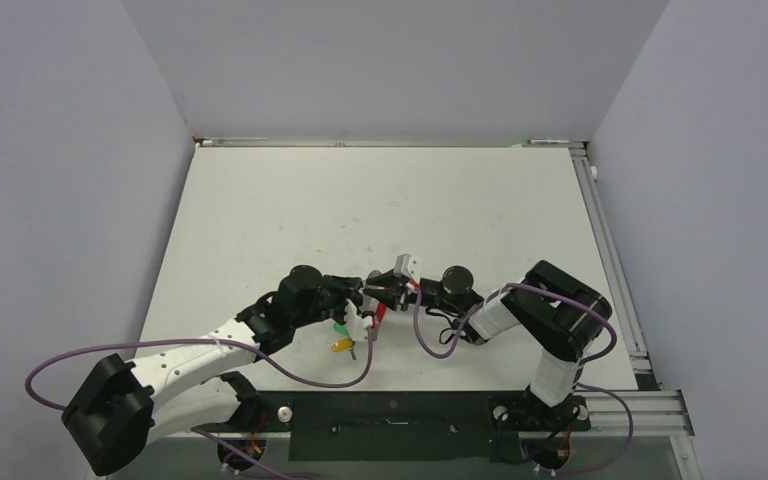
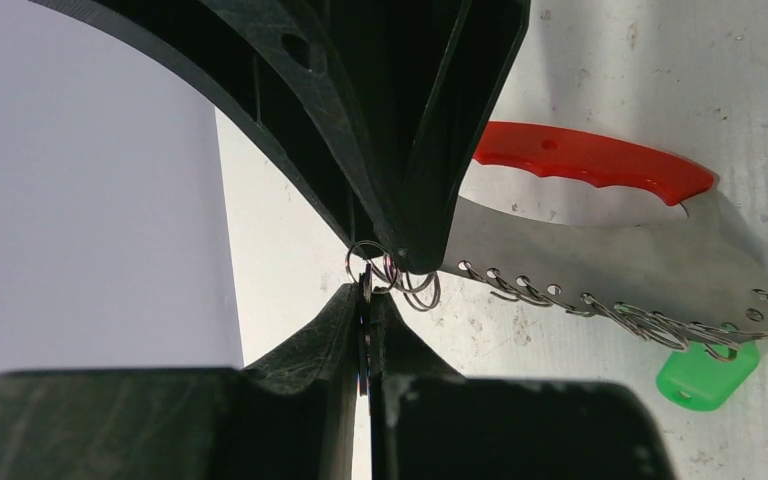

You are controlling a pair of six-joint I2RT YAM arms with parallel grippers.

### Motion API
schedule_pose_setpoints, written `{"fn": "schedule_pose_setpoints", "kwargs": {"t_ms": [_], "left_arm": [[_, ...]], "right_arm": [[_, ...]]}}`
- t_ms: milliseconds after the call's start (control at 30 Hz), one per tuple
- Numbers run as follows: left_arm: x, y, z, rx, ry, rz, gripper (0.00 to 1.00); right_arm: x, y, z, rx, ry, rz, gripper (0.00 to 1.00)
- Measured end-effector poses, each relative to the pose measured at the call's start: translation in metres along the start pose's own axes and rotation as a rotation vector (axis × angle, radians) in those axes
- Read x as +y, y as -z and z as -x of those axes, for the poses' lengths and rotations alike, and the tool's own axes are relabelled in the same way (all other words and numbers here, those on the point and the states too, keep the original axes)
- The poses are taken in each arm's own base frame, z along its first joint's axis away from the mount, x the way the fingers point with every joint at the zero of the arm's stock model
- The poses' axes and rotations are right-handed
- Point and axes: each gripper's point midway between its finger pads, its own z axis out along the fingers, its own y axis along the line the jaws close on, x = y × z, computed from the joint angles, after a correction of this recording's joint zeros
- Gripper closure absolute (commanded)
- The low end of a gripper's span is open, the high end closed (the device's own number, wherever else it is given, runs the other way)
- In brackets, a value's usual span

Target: Remove the keys from the keyring

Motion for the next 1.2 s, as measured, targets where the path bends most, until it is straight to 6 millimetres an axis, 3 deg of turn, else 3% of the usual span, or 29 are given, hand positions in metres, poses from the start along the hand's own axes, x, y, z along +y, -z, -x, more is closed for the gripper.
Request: {"fn": "schedule_pose_setpoints", "kwargs": {"t_ms": [267,367,467,533,1200], "left_arm": [[0.0,0.0,0.0,0.001,0.008,0.0,1.0],[-0.001,0.0,-0.001,0.003,0.018,-0.001,1.0],[-0.002,0.002,-0.002,0.007,0.027,-0.003,1.0],[-0.002,0.002,-0.003,0.01,0.033,-0.004,1.0],[-0.016,0.009,-0.025,0.081,0.172,-0.045,1.0]], "right_arm": [[0.001,-0.004,0.0,0.003,0.004,0.012,0.81],[0.002,-0.003,-0.003,0.013,0.008,0.014,0.9],[0.002,-0.003,-0.005,0.021,0.005,0.018,0.89],[0.002,-0.004,-0.005,0.024,0.005,0.019,0.94],[0.004,-0.001,0.002,-0.01,-0.005,0.014,0.95]]}}
